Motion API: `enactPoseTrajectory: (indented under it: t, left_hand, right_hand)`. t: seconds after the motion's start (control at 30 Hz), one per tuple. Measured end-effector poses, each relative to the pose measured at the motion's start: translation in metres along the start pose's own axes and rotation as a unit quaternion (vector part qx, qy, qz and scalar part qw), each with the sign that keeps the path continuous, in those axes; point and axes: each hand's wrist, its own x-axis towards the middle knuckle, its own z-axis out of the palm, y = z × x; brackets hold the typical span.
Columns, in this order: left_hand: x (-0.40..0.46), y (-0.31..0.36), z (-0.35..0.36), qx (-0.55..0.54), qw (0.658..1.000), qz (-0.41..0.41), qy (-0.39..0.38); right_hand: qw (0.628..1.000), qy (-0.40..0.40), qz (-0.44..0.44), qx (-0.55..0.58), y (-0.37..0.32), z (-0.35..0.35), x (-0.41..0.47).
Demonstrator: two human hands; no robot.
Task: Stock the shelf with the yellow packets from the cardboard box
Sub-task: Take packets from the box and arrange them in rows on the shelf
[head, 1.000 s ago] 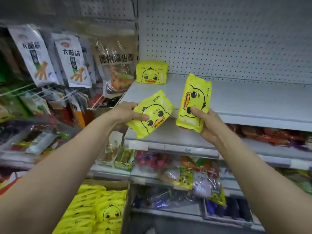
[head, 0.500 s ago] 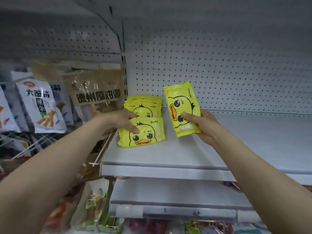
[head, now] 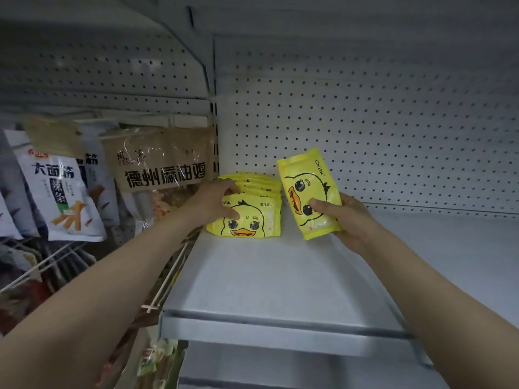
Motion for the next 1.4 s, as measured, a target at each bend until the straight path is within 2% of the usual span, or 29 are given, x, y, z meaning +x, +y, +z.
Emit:
enactPoseTrajectory:
  t: [0.33, 0.47, 0.63, 0.73, 0.87, 1.0, 1.17, 1.3, 1.4]
  left_hand:
    - [-0.009, -0.022, 0.014, 0.002, 0.996, 0.055, 0.064]
    - [-0.018, -0.025, 0.016, -0.023, 0.993, 0.056, 0.1]
    - [-0.041, -0.014, 0.006, -0.117, 0.971, 0.057, 0.202]
    - [-0.053, -0.009, 0.004, -0.101, 0.969, 0.086, 0.21]
    - [-0.061, -0.02, 0.012, -0.04, 0.975, 0.122, 0.183]
    - [-0.066, -0.03, 0.021, -0.002, 0.979, 0.128, 0.156]
    - [-0.057, -0.033, 0.023, 0.043, 0.989, 0.105, 0.095]
    - [-0.05, -0.036, 0.021, 0.051, 0.991, 0.106, 0.069]
    - [-0.046, -0.039, 0.02, 0.056, 0.991, 0.109, 0.055]
  right_hand:
    - [0.999, 0.005, 0.001, -0.052, 0.005, 0.005, 0.011]
    - [0.99, 0.008, -0.013, -0.141, 0.002, 0.016, 0.015]
    - [0.958, -0.023, -0.034, -0.284, 0.0, 0.043, 0.023]
    - [0.929, -0.069, -0.049, -0.36, 0.005, 0.064, 0.03]
    - [0.864, -0.109, -0.089, -0.483, 0.01, 0.091, 0.036]
    - [0.833, -0.09, -0.151, -0.525, 0.017, 0.103, 0.04]
    - [0.765, -0.075, -0.246, -0.591, 0.021, 0.104, 0.034]
    - [0.725, -0.102, -0.265, -0.628, 0.027, 0.1, 0.032]
    - [0.696, -0.093, -0.273, -0.657, 0.032, 0.101, 0.03]
